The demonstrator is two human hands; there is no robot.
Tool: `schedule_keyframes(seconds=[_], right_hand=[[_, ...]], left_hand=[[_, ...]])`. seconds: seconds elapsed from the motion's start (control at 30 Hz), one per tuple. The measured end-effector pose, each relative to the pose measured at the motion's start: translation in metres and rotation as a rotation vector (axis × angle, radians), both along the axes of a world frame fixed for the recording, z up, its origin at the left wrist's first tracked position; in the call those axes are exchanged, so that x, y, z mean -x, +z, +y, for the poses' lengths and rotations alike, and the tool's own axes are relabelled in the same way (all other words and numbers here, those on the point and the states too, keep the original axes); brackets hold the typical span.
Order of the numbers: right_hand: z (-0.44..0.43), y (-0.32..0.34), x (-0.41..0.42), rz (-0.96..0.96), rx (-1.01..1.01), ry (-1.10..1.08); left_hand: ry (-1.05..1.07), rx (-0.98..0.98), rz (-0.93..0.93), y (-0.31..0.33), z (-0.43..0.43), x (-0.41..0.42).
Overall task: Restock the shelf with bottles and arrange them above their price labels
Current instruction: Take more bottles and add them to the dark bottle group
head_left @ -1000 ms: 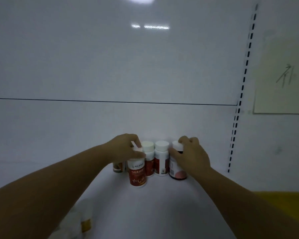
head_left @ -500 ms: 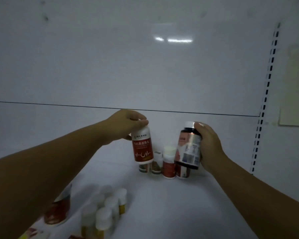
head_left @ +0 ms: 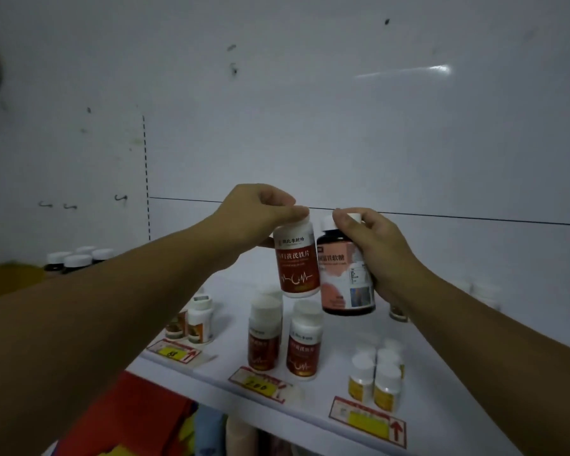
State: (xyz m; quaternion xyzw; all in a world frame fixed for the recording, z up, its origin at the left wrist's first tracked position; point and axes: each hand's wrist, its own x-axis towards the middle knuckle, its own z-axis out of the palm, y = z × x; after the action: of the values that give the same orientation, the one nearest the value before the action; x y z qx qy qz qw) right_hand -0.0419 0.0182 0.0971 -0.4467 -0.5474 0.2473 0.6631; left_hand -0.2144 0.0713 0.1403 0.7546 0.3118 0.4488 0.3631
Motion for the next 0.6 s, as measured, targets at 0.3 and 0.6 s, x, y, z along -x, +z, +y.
schedule_keyframes(seconds=[0.3,0.6], right_hand=[[0.000,0.000,-0.015,0.156,0.005,-0.091],[0.026,-0.003,-0.058,0.056,-0.001,-0.079]], left_hand=[[0.070,-0.015,-0.125,-0.027,0.041,-0.013],[0.003,-0.108,0.689,-0.053,0.101,-0.073]])
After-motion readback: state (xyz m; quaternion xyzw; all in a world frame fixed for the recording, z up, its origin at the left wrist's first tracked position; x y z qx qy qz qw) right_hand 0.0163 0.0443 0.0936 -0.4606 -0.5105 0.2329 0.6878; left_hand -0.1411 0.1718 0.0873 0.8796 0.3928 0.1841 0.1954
